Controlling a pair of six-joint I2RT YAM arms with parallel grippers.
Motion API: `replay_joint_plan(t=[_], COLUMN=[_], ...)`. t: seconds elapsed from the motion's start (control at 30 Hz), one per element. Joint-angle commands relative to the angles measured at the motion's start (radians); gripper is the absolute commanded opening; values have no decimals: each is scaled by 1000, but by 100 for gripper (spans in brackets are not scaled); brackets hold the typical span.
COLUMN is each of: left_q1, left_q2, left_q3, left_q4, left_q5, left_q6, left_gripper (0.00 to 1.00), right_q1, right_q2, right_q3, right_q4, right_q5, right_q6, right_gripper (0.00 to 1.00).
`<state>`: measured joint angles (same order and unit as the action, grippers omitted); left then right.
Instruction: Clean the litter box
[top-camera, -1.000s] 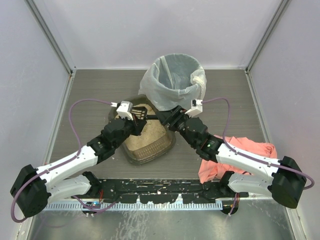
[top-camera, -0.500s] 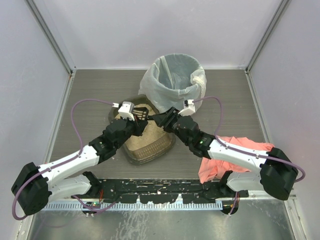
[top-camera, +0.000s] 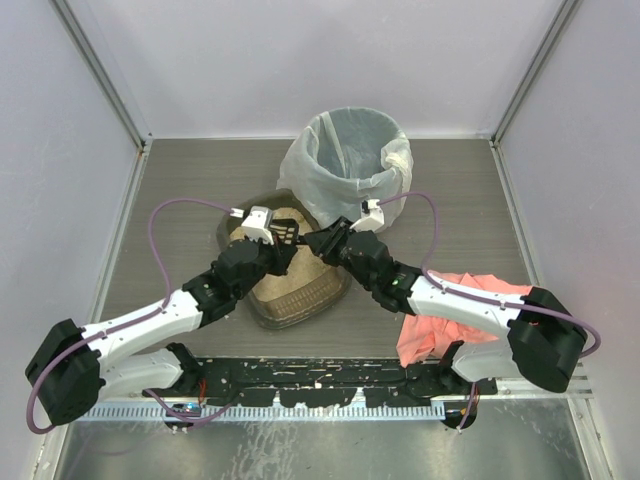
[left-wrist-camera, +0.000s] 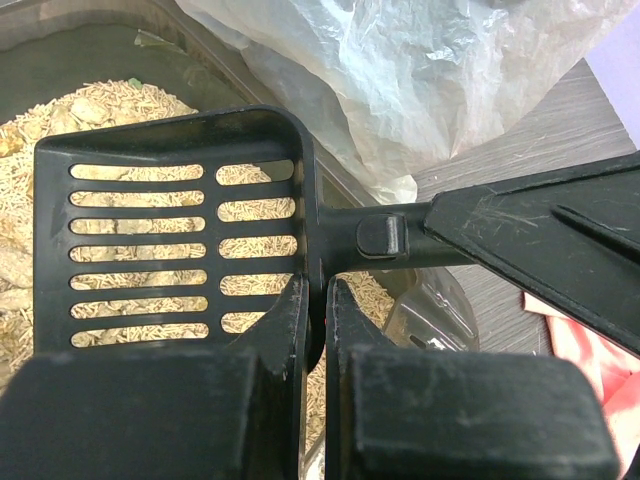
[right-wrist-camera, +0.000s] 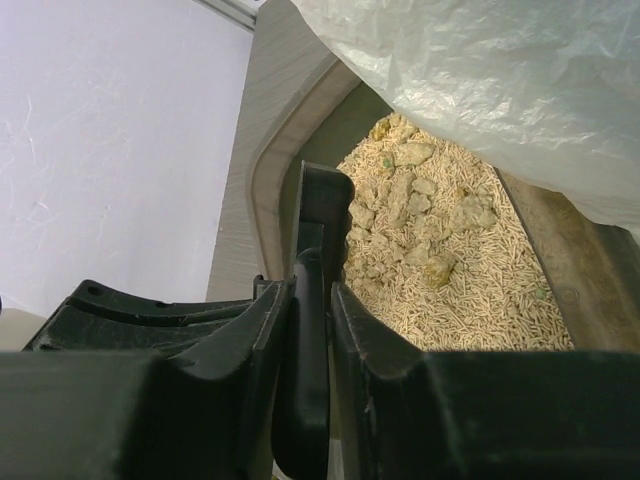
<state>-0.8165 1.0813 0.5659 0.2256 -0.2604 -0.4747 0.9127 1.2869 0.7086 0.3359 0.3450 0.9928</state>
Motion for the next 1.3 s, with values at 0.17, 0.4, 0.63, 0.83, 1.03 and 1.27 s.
replay_joint_plan(t=[0.17,0.4,0.63,0.83,1.03,1.27], left_q1=[-5,-5,-3,-1,34,125], left_q2=[10,-79,-284,-391,-360,-253], left_q3=[32,27,37,82,110,121], left_q4=[51,-43,-337,-624,-757,-734], left_q5=[-30,-51,-162,-301,-339,-285], left_q6=[7,-52,-88,-160,-211,-207], left_gripper=[0,50,70,72,72,72], right_q1=[5,2,-14,-31,-58,-58], right_q2=[10,-3,-22,-57,-72,30], right_q3=[13,6,54,74,165,399], right_q4=[145,158,14,-86,-227,-531], right_q5=[-28,21,14,-8,-99,-135], right_q6=[-23,-63,-196,-349,-489,-652], right_gripper=[7,1,1,1,1,1])
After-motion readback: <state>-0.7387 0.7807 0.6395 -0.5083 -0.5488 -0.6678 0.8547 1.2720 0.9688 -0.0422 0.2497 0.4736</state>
